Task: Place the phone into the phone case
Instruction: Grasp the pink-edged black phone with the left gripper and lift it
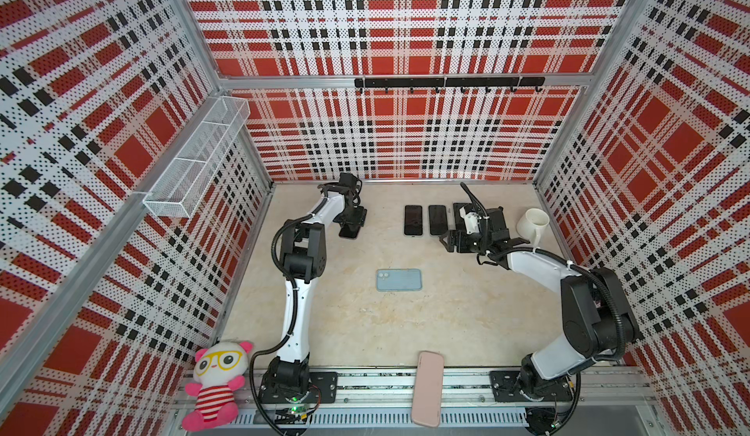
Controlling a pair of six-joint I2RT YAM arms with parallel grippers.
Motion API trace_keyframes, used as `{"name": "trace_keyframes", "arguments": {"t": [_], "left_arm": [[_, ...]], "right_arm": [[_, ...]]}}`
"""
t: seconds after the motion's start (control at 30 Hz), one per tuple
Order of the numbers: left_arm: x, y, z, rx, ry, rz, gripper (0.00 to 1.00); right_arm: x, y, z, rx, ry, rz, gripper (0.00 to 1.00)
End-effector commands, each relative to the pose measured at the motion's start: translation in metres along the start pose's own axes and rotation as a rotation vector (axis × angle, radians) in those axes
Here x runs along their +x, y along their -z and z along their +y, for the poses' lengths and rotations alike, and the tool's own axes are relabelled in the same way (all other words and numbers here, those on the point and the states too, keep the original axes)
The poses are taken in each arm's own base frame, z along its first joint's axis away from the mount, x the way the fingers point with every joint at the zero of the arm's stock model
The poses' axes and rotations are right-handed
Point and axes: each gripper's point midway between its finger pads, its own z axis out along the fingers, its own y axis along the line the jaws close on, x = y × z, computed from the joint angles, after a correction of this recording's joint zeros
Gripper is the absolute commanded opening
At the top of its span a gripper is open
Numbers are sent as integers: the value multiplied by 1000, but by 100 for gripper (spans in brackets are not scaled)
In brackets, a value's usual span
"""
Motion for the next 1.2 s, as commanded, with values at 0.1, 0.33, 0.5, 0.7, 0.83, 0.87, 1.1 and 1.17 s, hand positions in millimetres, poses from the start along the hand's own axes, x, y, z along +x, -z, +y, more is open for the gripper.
{"name": "trace_keyframes", "arguments": {"t": [0.1, 0.33, 0.5, 0.7, 0.83, 0.87, 1.1, 1.17], "left_arm": [[22, 44, -24, 45, 30, -10, 64], [48, 61, -38, 26, 21, -15, 65], [35, 65, -19, -38, 15, -48, 92], [12, 46, -7, -96, -81, -42, 98], [6, 23, -9, -91, -116, 4, 98], [5, 19, 9, -97, -84, 14, 98], [15, -1, 16, -100, -78, 77, 98], [22, -5, 17, -98, -77, 103, 98]], "right_arm": [[-27, 19, 21, -94, 2, -117, 88], [-27, 23, 26, -115, 10, -118, 87], [-24, 21, 27, -124, 5, -94, 85], [-20, 18, 22, -103, -3, -70, 85], [-19, 16, 21, -97, -7, -60, 85], [-19, 15, 20, -94, -8, -57, 85], [-17, 12, 15, -72, -6, -45, 86], [-16, 10, 15, -74, -7, -41, 86]]}}
